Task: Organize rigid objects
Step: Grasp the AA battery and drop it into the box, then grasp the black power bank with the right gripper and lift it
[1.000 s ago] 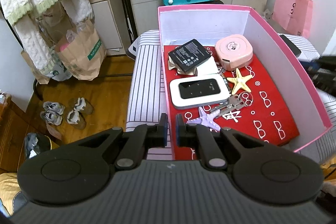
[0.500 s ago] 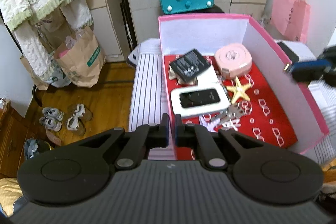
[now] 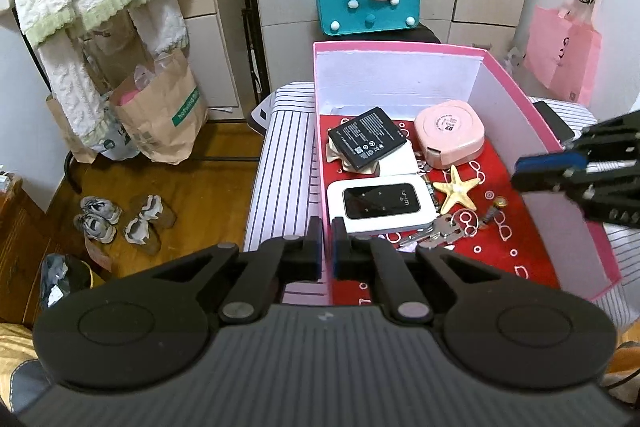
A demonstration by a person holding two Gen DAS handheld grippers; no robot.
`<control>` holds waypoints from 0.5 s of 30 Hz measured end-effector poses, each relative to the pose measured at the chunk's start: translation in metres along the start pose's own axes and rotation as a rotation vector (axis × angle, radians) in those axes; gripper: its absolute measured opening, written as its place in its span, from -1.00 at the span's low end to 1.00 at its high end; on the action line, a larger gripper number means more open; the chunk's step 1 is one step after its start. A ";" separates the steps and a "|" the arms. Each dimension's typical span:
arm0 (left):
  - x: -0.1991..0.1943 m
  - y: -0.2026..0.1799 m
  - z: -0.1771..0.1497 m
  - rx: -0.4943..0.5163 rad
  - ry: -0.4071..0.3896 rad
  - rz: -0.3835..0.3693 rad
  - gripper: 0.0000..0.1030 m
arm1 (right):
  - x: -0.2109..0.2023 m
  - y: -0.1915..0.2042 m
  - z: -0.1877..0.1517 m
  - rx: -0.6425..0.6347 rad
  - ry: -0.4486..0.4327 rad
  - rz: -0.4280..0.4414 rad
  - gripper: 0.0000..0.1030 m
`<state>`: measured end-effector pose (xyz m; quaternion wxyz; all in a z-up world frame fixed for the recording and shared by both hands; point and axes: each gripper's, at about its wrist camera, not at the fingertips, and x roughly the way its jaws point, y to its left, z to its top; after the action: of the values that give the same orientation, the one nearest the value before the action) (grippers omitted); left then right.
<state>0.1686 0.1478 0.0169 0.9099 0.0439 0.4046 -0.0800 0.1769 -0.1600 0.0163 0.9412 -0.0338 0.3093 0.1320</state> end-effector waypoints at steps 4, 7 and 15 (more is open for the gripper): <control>0.003 -0.001 -0.002 -0.013 0.014 0.009 -0.93 | -0.021 -0.007 0.000 0.012 -0.068 -0.029 -0.77; 0.004 0.000 -0.003 -0.034 0.021 0.008 -0.93 | -0.044 -0.023 -0.005 0.033 -0.109 -0.066 -0.67; 0.003 -0.002 -0.004 -0.080 0.013 0.028 -0.92 | -0.081 -0.111 -0.039 0.160 -0.124 -0.228 -0.50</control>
<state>0.1668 0.1459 0.0120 0.9094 0.0134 0.4126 -0.0506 0.1217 -0.2909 0.0308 0.9670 0.0146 0.2544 0.0009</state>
